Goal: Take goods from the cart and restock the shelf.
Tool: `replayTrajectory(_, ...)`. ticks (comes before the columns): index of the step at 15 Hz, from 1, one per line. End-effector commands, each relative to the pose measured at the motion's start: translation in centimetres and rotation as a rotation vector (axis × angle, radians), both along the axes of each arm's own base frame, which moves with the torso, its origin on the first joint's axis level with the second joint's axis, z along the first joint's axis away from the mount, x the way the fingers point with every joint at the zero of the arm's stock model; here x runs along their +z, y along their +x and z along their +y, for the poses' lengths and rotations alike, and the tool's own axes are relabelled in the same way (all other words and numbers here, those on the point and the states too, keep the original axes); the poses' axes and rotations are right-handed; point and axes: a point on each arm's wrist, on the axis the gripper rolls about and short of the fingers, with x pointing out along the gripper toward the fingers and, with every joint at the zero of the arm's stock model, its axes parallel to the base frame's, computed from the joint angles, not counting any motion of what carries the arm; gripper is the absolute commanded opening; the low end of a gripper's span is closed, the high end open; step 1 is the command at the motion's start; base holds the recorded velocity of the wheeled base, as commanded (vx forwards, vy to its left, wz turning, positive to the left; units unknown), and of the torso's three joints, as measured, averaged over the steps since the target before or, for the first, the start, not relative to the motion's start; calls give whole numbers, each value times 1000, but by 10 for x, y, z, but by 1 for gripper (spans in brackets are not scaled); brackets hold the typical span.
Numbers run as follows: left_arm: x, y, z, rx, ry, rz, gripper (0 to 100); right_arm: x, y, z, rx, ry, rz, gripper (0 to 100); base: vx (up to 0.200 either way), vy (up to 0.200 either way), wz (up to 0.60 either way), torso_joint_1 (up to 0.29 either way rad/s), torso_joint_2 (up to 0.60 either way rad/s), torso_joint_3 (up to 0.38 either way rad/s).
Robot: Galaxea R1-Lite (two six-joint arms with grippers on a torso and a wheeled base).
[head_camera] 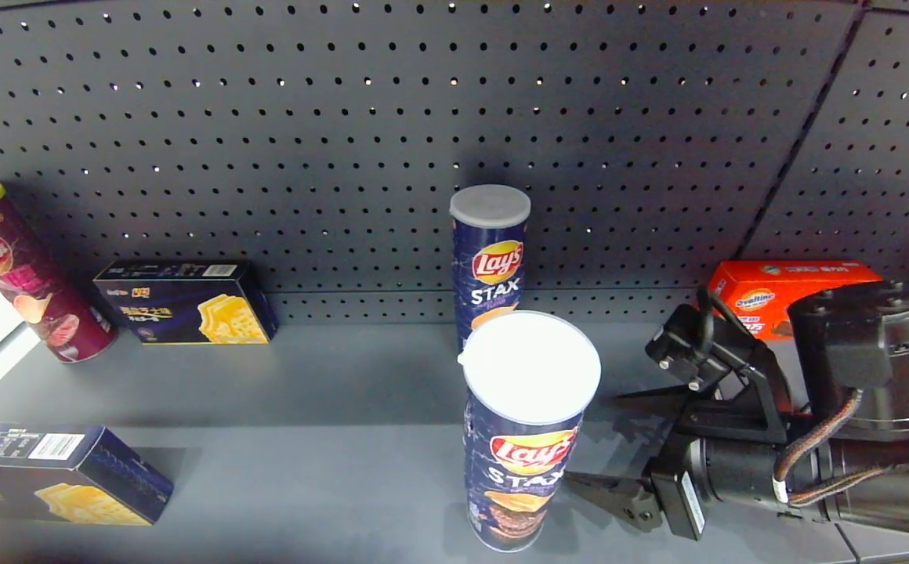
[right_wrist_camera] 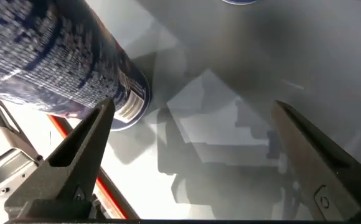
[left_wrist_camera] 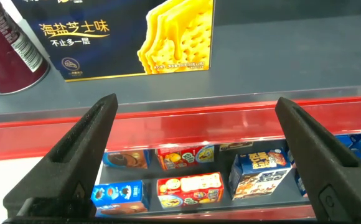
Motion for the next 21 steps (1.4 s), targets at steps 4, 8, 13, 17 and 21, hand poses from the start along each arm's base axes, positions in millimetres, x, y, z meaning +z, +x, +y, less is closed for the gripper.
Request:
replayTrajectory(4, 0, 0, 0, 0, 1, 1, 100, -5, -12, -10, 11, -6, 8, 100, 0, 0, 0, 0, 0, 0)
replayTrajectory(8, 0, 0, 0, -1, 1, 1, 100, 0, -10, 1, 36, 2, -1, 100, 0, 0, 0, 0, 0, 0)
replayTrajectory(13, 0, 0, 0, -1, 1, 1, 100, -1, -8, 3, 36, 0, 1, 100, 0, 0, 0, 0, 0, 0)
replayTrajectory(17, 0, 0, 0, -1, 1, 1, 100, -1, -7, 3, 36, -2, 3, 100, 0, 0, 0, 0, 0, 0)
replayTrajectory(21, 0, 0, 0, -1, 1, 1, 100, 0, -5, 5, 36, 1, 0, 100, 0, 0, 0, 0, 0, 0)
